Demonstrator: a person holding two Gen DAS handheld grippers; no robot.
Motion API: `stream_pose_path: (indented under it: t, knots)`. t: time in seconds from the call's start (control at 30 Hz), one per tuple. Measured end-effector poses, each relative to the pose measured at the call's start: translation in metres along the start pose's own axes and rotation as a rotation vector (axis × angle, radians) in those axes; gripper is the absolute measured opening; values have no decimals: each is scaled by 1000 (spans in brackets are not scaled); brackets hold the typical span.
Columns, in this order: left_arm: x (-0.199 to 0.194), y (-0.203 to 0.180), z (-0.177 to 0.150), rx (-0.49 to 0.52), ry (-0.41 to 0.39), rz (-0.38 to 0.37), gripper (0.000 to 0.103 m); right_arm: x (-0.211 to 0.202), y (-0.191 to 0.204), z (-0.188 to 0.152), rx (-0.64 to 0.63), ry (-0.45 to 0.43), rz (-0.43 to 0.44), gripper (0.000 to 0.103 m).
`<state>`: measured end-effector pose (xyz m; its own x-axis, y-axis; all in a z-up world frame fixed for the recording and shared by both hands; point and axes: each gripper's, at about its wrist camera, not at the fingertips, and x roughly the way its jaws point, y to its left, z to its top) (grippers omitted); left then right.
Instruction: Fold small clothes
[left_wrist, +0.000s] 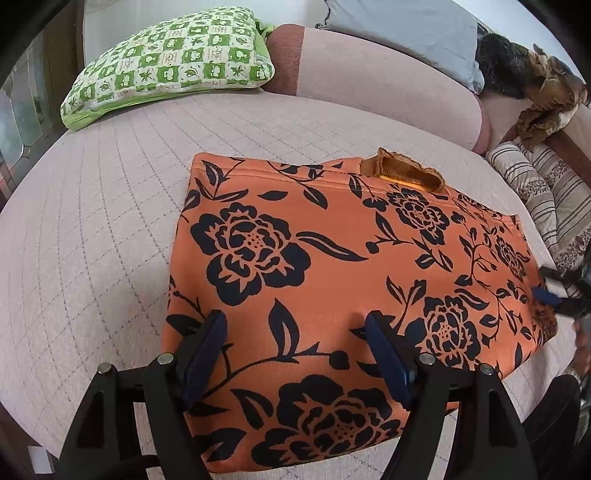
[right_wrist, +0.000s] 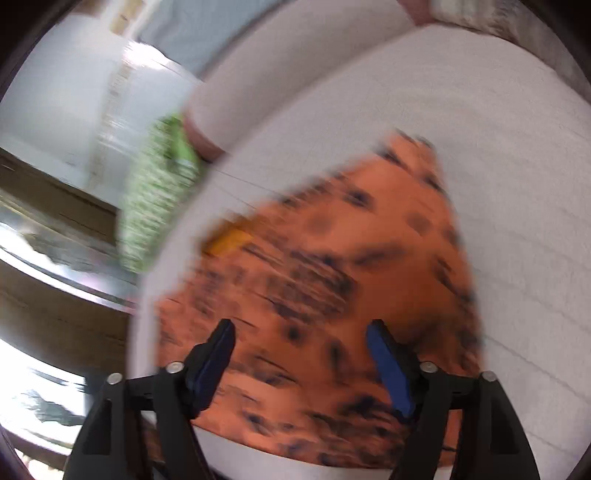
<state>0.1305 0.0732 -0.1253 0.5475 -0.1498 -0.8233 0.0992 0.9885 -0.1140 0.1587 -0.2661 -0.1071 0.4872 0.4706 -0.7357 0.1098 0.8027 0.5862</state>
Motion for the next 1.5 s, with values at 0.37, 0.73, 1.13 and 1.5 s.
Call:
stream_pose_path:
  t: [0.37, 0.73, 1.13, 1.5]
  knots:
    - [-21, -10, -1, -16, -8, 19, 77, -65, -15, -72, 165, -115, 37, 77]
    - [-13, -83, -2, 45, -49, -39, 79, -54, -61, -72, 397, -143, 76, 77]
    - [-3, -117, 0, 100, -69, 8, 79, -59, -45, -62, 243, -221, -49, 12]
    - [12, -158, 16, 220, -75, 29, 79, -101, -69, -49, 213, -246, 26, 75]
